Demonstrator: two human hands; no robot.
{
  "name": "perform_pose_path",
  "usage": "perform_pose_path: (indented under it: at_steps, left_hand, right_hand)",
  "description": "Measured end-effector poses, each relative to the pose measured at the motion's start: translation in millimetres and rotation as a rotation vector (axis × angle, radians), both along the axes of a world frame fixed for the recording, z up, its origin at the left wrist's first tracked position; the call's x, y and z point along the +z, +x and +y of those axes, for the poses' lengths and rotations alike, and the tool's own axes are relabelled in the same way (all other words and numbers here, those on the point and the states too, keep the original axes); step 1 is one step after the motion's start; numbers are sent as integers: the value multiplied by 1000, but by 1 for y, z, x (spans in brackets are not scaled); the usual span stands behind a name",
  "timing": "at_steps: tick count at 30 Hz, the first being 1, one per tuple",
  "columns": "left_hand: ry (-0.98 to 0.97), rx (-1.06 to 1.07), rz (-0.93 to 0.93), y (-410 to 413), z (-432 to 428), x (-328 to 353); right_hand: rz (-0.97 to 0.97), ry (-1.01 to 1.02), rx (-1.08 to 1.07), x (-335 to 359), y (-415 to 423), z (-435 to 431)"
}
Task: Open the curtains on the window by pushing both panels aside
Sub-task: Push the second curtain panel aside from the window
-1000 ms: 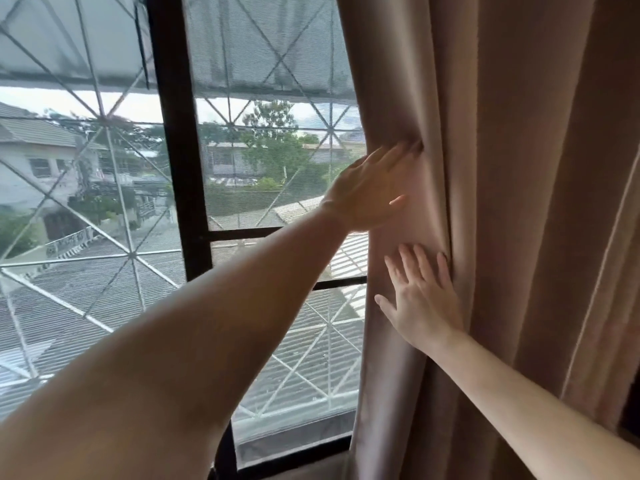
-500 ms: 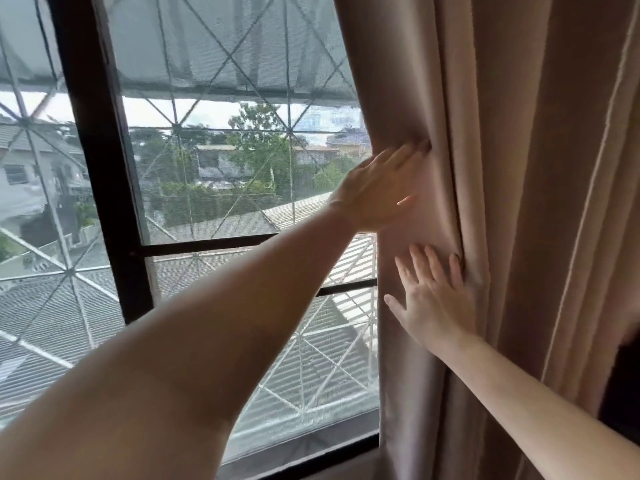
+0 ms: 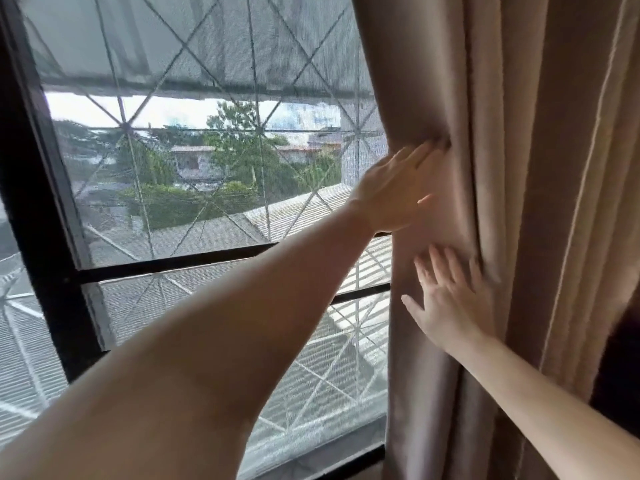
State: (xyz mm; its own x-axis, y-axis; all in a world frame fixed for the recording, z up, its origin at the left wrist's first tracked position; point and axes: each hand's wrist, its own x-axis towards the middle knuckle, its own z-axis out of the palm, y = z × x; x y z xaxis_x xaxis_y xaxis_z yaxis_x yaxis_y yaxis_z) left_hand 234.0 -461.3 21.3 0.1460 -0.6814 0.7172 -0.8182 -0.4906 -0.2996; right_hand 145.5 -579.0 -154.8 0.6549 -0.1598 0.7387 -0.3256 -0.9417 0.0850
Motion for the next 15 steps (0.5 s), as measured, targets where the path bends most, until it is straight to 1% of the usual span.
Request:
perform_pose_path:
  at_steps: [7, 11, 15]
  left_hand:
    - [8, 24, 35, 6, -36, 4]
    - [-7, 26, -5, 11, -62, 6]
    - [-20, 35, 16, 10, -87, 8]
  right_hand:
    - [12, -15, 4, 2, 10, -33]
    - [10, -26, 12, 7, 14, -56]
    - [17, -36, 11, 8, 18, -82]
